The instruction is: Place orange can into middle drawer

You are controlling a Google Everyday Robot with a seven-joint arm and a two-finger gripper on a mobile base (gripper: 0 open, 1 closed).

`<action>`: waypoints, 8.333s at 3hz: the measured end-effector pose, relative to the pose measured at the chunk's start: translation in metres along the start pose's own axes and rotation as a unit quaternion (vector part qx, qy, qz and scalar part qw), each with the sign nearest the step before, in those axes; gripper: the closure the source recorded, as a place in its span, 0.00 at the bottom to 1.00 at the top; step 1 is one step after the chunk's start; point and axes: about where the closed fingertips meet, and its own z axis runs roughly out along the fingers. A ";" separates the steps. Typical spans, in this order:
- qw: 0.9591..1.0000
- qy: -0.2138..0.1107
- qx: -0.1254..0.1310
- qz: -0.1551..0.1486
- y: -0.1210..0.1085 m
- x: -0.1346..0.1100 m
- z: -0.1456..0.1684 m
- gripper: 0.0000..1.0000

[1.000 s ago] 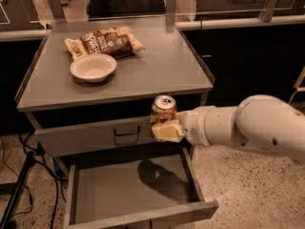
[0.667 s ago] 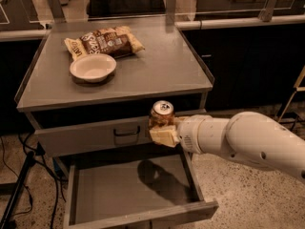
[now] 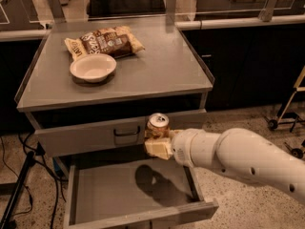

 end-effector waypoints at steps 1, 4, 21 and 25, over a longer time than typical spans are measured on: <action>1.000 -0.006 0.004 0.028 0.007 0.029 0.023 1.00; 0.996 -0.011 0.044 0.077 0.012 0.072 0.060 1.00; 0.958 0.051 0.193 0.204 -0.041 0.232 0.264 1.00; 0.947 0.037 0.225 0.228 -0.026 0.238 0.269 1.00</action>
Offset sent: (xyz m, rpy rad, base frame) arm -0.0063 0.0288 -0.1042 0.0970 0.0540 -0.1484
